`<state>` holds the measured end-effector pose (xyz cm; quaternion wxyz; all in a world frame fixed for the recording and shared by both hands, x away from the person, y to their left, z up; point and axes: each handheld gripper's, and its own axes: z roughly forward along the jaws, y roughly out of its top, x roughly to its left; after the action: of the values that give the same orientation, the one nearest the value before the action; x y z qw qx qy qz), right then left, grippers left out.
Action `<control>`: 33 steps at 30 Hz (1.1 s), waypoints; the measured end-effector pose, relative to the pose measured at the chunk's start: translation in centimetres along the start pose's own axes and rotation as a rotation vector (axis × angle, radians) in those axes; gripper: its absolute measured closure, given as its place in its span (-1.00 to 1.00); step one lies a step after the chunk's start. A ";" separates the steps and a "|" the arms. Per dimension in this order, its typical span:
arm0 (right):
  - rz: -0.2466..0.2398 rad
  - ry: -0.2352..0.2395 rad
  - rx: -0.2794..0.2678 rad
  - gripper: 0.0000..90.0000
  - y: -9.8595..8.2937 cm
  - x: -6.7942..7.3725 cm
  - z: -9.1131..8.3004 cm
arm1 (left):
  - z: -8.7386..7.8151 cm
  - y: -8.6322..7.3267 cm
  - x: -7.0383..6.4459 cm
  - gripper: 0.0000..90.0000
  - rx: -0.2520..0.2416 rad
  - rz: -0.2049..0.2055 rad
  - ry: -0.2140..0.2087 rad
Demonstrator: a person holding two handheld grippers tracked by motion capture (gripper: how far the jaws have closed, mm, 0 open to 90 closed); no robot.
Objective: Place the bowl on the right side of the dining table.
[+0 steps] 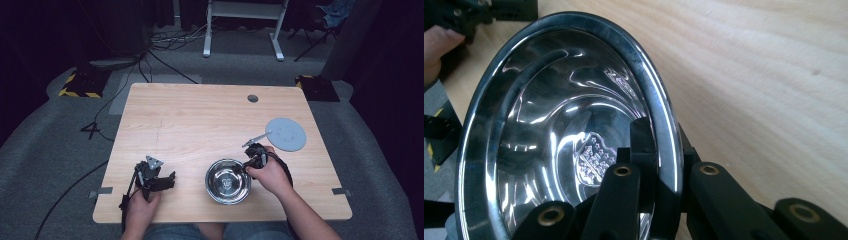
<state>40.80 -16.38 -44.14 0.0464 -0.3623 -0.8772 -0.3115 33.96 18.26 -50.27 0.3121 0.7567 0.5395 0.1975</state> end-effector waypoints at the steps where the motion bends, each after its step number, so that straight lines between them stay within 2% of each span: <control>1: 0.004 -0.007 -0.005 0.92 0.1 0.0 -0.2 | 0.0 0.0 0.0 -0.66 0.001 0.002 0.005; 9: 0.044 -0.067 -0.064 0.92 0.9 -0.6 -2.0 | 0.1 0.1 0.1 -0.66 0.003 0.009 0.003; 17: 0.114 -0.084 -0.109 0.92 1.6 -1.7 -3.7 | 0.3 0.4 0.0 -0.66 0.002 0.004 0.002; 28: 0.188 -0.144 -0.187 0.92 2.2 -4.2 -6.2 | 0.7 0.7 0.0 -0.66 0.000 -0.008 0.010; 33: 0.244 -0.175 -0.221 0.92 2.5 -5.7 -7.3 | 1.0 1.1 -0.1 -0.67 0.001 -0.010 0.021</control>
<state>45.60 -22.76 -38.76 -0.0325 -0.4948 -0.7878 -0.3653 35.30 17.65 -50.25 0.3067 0.7521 0.5466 0.2038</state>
